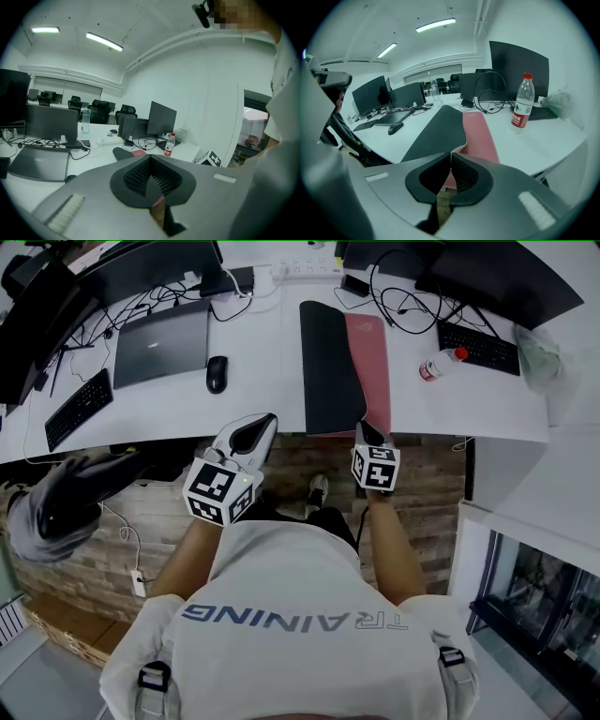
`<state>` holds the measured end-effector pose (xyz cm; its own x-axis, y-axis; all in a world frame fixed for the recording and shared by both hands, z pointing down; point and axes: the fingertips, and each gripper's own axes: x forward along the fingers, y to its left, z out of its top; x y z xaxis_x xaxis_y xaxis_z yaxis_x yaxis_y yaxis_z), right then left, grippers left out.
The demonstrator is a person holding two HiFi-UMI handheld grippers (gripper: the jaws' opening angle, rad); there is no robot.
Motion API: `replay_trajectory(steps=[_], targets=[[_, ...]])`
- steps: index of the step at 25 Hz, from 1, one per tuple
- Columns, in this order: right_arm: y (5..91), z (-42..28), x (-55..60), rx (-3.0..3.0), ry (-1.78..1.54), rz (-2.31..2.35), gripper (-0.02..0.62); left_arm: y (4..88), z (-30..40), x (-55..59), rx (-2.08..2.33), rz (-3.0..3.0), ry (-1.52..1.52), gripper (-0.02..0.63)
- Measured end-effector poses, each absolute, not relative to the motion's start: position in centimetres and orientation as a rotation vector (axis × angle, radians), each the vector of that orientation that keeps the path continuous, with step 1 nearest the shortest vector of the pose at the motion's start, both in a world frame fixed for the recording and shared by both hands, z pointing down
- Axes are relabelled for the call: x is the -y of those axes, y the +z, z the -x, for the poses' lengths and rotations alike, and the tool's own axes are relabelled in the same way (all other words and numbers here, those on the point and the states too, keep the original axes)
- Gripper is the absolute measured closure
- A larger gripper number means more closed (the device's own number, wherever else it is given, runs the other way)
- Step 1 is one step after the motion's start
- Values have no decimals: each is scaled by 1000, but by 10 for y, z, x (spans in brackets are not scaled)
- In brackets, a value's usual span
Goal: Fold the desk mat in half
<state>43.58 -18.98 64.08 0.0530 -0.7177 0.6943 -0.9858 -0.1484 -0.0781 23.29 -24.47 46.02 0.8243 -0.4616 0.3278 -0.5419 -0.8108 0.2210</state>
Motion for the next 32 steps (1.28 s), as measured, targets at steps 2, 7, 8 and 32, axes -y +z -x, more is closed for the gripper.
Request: replay_trajectory(steps=[2,7,8,32], targets=[[647,-449,181,1673,891,-1939,569,461,-241,242,745,-2707,380,603],[659,-479,162,1610,978,-2003,569,464,-262,235,707,-2715,397,603],[662,-484,159,1600,990,-2011,569,464,-267,234,700,-2717,398,603],[624,-542,159,1554,912,-2183,563,451,-278,239,739,-2713,338,603]])
